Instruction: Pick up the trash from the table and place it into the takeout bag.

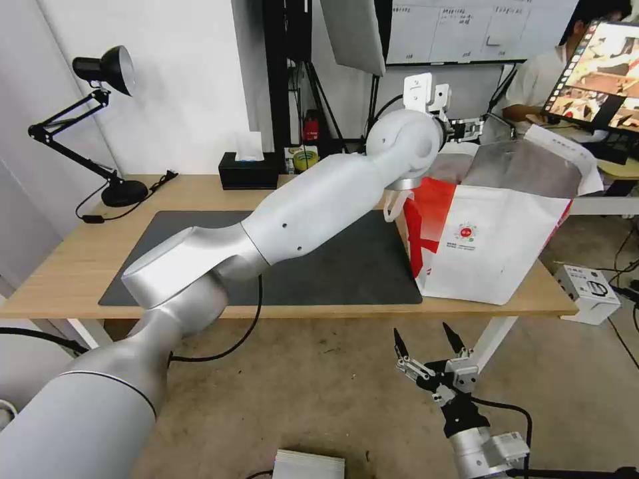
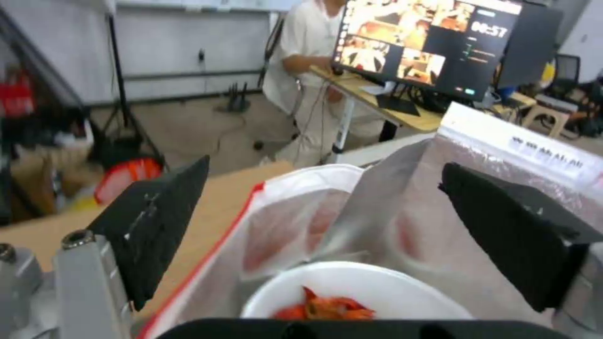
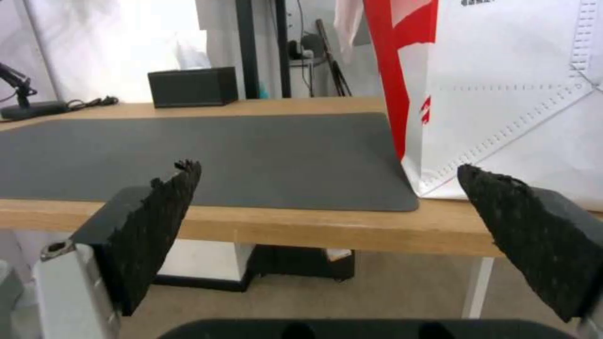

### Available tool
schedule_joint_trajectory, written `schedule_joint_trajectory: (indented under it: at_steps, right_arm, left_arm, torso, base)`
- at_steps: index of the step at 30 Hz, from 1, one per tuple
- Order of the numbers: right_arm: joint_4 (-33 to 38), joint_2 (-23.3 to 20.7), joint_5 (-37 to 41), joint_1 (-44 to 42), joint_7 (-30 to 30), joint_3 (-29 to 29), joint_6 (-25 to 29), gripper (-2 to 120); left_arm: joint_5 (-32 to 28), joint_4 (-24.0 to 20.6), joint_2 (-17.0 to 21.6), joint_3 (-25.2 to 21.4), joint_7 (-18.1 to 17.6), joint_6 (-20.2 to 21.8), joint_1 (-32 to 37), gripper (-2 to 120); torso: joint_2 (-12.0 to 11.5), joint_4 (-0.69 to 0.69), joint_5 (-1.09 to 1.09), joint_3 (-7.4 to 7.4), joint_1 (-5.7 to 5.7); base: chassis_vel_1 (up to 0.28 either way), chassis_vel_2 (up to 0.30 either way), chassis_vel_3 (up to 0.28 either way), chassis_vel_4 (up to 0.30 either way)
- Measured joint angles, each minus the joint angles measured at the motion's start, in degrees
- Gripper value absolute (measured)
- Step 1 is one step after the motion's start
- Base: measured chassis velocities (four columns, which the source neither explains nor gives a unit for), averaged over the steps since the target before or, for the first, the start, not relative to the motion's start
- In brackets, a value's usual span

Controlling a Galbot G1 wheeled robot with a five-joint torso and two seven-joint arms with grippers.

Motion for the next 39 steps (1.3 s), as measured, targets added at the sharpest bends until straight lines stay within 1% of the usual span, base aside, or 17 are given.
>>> schedule_joint_trajectory:
  at_steps: [1,2,5,6,8,9,10,13,17,21,25,27,28,29,35,36,39]
  right_arm:
    - [0.0,0.0,0.0,0.0,0.0,0.0,0.0,100]
    - [0.0,0.0,0.0,0.0,0.0,0.0,0.0,100]
    - [0.0,0.0,0.0,0.0,0.0,0.0,0.0,100]
    - [0.0,0.0,0.0,0.0,0.0,0.0,0.0,100]
    - [0.0,0.0,0.0,0.0,0.0,0.0,0.0,100]
    - [0.0,0.0,0.0,0.0,0.0,0.0,0.0,100]
    - [0.0,0.0,0.0,0.0,0.0,0.0,0.0,100]
    - [0.0,0.0,0.0,0.0,0.0,0.0,0.0,100]
    - [0.0,0.0,0.0,0.0,0.0,0.0,0.0,100]
    - [0.0,0.0,0.0,0.0,0.0,0.0,0.0,100]
    - [0.0,0.0,0.0,0.0,0.0,0.0,0.0,100]
    - [0.0,0.0,0.0,-0.01,0.0,0.0,0.0,100]
    - [0.0,0.0,0.0,0.01,0.0,-0.01,0.0,100]
    - [0.0,0.0,0.0,0.01,0.0,-0.01,0.0,100]
    - [0.0,0.0,0.0,0.0,0.0,0.0,0.0,100]
    - [0.0,0.0,0.0,0.0,0.0,0.0,0.0,100]
    - [0.0,0.0,0.0,0.0,0.0,0.0,0.0,100]
  left_arm:
    - [2.45,-0.01,1.0,0.61,2.34,-0.79,0.26,100]
    - [2.45,-0.01,1.0,0.61,2.34,-0.79,0.26,100]
    - [9.16,0.07,3.99,2.17,9.14,-3.96,0.94,100]
    - [9.16,0.07,3.99,2.17,9.14,-3.96,0.94,100]
    - [13.93,0.08,5.34,2.51,11.36,-4.72,1.23,100]
    - [19.09,0.27,6.39,2.62,14.03,-5.11,1.46,100]
    - [19.09,0.27,6.39,2.62,14.03,-5.11,1.46,100]
    - [23.09,-0.1,8.26,2.41,17.3,-5.48,2.22,100]
    - [26.05,-0.66,9.8,1.22,19.26,-5.63,3.75,100]
    - [27.67,-0.83,10.33,0.05,20.27,-5.63,5.11,100]
    - [28.98,-2.43,12.81,-1.44,20.75,-5.46,7.57,100]
    - [28.99,-3.44,14.15,-2.23,20.59,-5.22,8.72,100]
    - [28.87,-4.94,15.89,-3.6,20.1,-4.64,10.3,100]
    - [28.87,-4.94,15.89,-3.6,20.1,-4.64,10.3,100]
    - [27.43,-9.35,21.22,-7.06,19.03,-3.61,14.73,100]
    - [27.43,-9.35,21.22,-7.06,19.03,-3.61,14.73,100]
    - [26.66,-12.01,24.17,-9.71,18.3,-3.18,17.6,100]
  torso:
    - [0.0,0.0,0.0,0.0,0.0]
    - [0.0,0.0,0.0,0.0,0.0]
    - [0.0,0.01,-0.01,0.0,0.0]
    - [0.0,0.01,-0.01,0.0,0.0]
    - [0.0,0.02,-0.01,0.0,0.0]
    - [0.0,0.01,-0.01,0.0,0.0]
    - [0.0,0.01,-0.01,0.0,0.0]
    - [0.0,0.01,-0.01,0.0,0.0]
    - [0.0,0.02,-0.01,0.0,0.0]
    - [0.0,0.0,-0.01,0.0,0.0]
    - [0.0,-0.01,0.0,0.0,0.0]
    - [0.0,0.01,-0.01,0.0,0.0]
    - [-0.01,0.02,-0.02,0.0,0.0]
    - [-0.01,0.02,-0.02,0.0,0.0]
    - [0.0,0.01,-0.01,0.0,0.0]
    - [0.0,0.01,-0.01,0.0,0.0]
    - [0.0,0.01,-0.01,0.0,0.0]
  base:
    - [0.0,0.0,0.0,0.0]
    - [0.0,0.0,0.0,0.0]
    - [0.0,0.0,0.0,0.0]
    - [0.0,0.0,0.0,0.0]
    - [0.0,0.0,0.0,0.0]
    - [0.0,0.0,0.0,0.0]
    - [0.0,0.0,0.0,0.0]
    - [0.0,0.0,0.0,0.0]
    - [0.0,0.0,0.0,0.0]
    - [0.0,0.0,0.0,0.0]
    - [0.0,0.0,0.0,0.0]
    - [0.0,0.0,0.0,0.0]
    - [0.0,0.0,0.0,0.0]
    - [0.0,0.0,0.0,0.0]
    - [0.0,0.0,0.0,0.0]
    - [0.0,0.0,0.0,0.0]
    - [0.0,0.0,0.0,0.0]
